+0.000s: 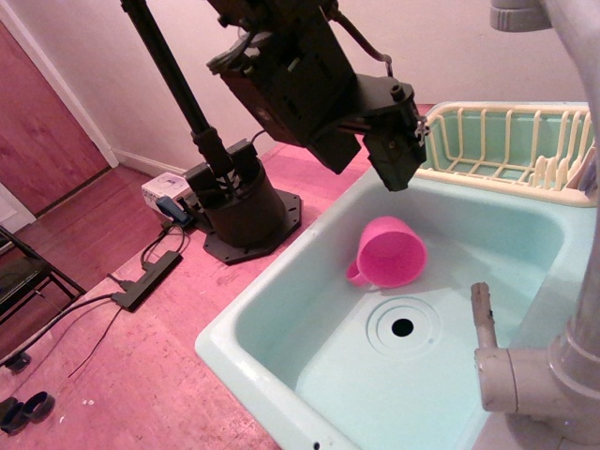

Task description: Flip cup upright

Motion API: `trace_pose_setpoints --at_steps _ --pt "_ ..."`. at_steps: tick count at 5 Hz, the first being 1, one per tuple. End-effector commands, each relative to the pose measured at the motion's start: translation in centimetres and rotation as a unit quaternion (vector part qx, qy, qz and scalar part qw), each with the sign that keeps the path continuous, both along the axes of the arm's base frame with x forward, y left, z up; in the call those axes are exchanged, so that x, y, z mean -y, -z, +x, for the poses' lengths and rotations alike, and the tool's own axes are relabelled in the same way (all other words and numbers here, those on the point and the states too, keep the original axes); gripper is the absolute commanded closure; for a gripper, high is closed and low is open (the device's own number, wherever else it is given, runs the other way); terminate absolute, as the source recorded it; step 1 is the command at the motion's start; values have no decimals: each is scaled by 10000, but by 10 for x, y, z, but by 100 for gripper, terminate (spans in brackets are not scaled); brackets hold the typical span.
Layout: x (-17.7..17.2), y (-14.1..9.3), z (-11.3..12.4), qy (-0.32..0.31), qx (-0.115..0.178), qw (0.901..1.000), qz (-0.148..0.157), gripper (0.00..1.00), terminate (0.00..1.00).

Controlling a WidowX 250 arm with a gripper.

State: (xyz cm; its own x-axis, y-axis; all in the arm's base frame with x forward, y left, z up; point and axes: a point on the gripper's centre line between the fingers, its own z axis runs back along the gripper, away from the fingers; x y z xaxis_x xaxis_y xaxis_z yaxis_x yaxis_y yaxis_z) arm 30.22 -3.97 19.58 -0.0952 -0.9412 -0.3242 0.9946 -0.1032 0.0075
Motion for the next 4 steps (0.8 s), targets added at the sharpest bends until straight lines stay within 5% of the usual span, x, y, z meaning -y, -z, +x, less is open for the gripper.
trace_pose_setpoints --at_steps 1,4 --pt "0 0 0 0 0 10000 0 0 0" --pt "8 65 5 1140 -381 9925 -230 0 0"
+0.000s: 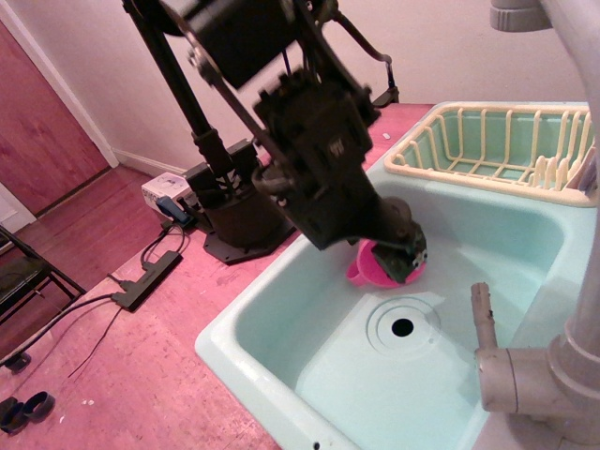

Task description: Flip cup upright

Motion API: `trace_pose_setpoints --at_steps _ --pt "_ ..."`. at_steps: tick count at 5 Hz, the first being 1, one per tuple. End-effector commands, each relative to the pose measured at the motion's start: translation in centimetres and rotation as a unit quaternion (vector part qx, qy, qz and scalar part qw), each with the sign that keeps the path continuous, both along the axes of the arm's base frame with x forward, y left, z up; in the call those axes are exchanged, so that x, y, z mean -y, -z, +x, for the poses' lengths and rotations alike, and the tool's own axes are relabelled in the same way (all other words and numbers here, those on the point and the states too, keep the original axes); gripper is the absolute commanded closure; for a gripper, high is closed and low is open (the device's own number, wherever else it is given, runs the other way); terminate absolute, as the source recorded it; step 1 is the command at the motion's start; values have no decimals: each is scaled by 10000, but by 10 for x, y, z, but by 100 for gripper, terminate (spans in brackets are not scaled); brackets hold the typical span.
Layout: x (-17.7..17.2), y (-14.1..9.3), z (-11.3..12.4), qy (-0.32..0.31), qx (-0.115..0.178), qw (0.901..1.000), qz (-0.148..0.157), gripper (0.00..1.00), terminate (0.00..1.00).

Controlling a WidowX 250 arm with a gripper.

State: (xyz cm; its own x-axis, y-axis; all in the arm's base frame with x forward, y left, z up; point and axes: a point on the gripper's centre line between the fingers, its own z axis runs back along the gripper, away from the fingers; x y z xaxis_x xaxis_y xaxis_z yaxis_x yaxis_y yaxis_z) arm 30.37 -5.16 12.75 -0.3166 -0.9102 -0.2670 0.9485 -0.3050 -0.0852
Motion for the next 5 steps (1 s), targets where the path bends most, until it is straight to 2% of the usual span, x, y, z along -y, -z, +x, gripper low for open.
trace_pose_setpoints --at_steps 1,2,3,5 --pt "-15 12 -2 349 -64 9994 -42 0 0" --pt "-32 25 -17 436 -302 9986 -34 0 0" --pt "-45 24 -30 395 -388 9985 55 0 0" --pt "-45 37 -39 460 -494 9977 -91 0 0"
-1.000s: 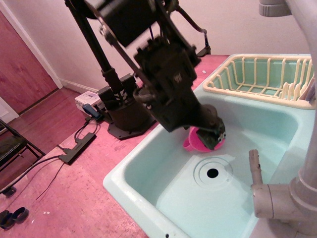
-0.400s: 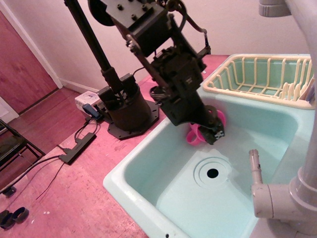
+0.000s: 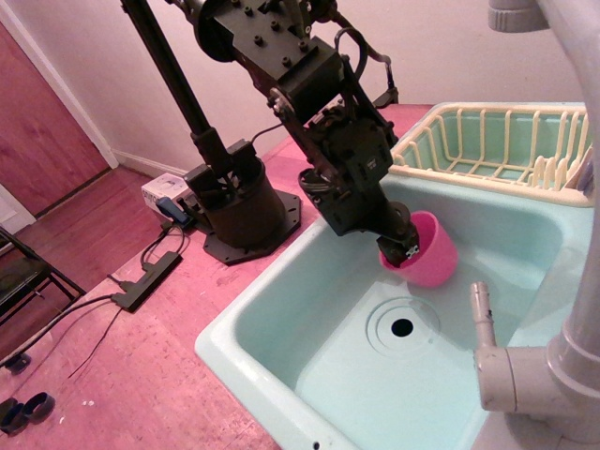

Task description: Flip cup upright

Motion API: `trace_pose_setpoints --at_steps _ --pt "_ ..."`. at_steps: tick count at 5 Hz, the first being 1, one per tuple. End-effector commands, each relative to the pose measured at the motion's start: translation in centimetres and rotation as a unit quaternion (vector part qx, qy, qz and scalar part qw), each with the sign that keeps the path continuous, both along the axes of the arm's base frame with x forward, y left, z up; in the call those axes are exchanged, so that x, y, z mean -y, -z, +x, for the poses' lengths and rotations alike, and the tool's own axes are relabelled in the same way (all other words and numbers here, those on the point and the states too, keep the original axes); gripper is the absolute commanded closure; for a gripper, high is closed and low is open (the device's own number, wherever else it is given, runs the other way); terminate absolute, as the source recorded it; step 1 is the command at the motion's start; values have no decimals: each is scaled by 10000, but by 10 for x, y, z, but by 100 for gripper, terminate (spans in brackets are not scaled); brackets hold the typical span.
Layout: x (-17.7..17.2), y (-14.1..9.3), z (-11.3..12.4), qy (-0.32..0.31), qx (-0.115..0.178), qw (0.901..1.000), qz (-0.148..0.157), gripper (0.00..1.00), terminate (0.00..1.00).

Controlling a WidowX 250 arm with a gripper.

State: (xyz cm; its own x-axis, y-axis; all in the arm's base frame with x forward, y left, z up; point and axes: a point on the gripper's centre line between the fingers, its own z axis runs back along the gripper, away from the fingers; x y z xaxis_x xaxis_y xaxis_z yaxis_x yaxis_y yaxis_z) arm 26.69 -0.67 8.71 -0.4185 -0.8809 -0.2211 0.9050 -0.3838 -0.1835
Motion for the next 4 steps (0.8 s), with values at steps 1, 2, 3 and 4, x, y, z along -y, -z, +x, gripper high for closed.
trace_pose_setpoints --at_steps 1,2,3,4 --pt "-2 0 -1 4 162 9999 4 0 0" --pt "10 5 7 -526 692 9962 -114 100 0" --pt "26 1 31 -1267 1377 9817 -341 100 0" --pt "26 -21 58 -1459 1917 9701 -292 0 0"
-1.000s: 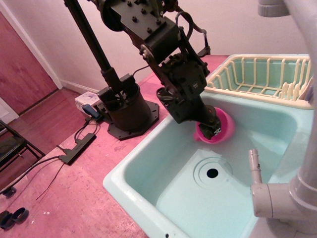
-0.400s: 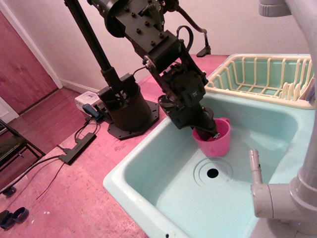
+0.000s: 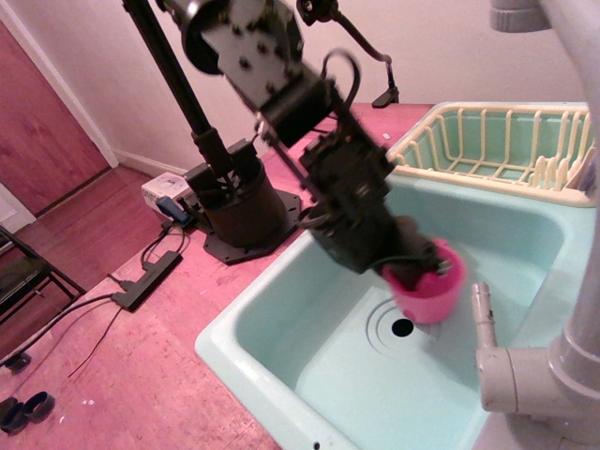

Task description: Flip cup upright

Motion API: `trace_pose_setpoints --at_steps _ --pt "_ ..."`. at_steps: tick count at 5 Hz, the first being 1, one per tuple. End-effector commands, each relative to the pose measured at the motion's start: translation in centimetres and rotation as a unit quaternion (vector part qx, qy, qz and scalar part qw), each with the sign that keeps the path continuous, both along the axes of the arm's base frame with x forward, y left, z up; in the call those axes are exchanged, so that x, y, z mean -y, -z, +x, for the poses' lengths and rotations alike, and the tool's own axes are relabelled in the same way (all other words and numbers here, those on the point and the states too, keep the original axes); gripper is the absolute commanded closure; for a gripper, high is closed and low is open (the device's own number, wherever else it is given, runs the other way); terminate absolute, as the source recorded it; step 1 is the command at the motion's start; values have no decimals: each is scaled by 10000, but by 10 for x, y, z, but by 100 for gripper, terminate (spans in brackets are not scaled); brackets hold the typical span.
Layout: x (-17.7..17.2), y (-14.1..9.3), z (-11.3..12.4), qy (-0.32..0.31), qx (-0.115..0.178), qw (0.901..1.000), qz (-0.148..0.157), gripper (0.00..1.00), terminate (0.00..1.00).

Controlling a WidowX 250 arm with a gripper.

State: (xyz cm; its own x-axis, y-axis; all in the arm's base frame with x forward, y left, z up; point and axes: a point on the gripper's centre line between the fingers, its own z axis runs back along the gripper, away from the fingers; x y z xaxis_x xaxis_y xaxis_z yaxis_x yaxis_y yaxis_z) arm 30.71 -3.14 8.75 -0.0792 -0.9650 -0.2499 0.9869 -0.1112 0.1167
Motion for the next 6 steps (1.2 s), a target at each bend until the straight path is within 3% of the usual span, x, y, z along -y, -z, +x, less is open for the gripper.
trace_pose_setpoints --at_steps 1,2,4,6 --pt "-16 -63 39 3 521 9980 370 0 0" --pt "-24 -92 43 -109 499 9974 515 0 0" --pt "-18 -123 30 -229 443 9977 453 0 0" --pt "-18 -123 30 -229 443 9977 453 0 0"
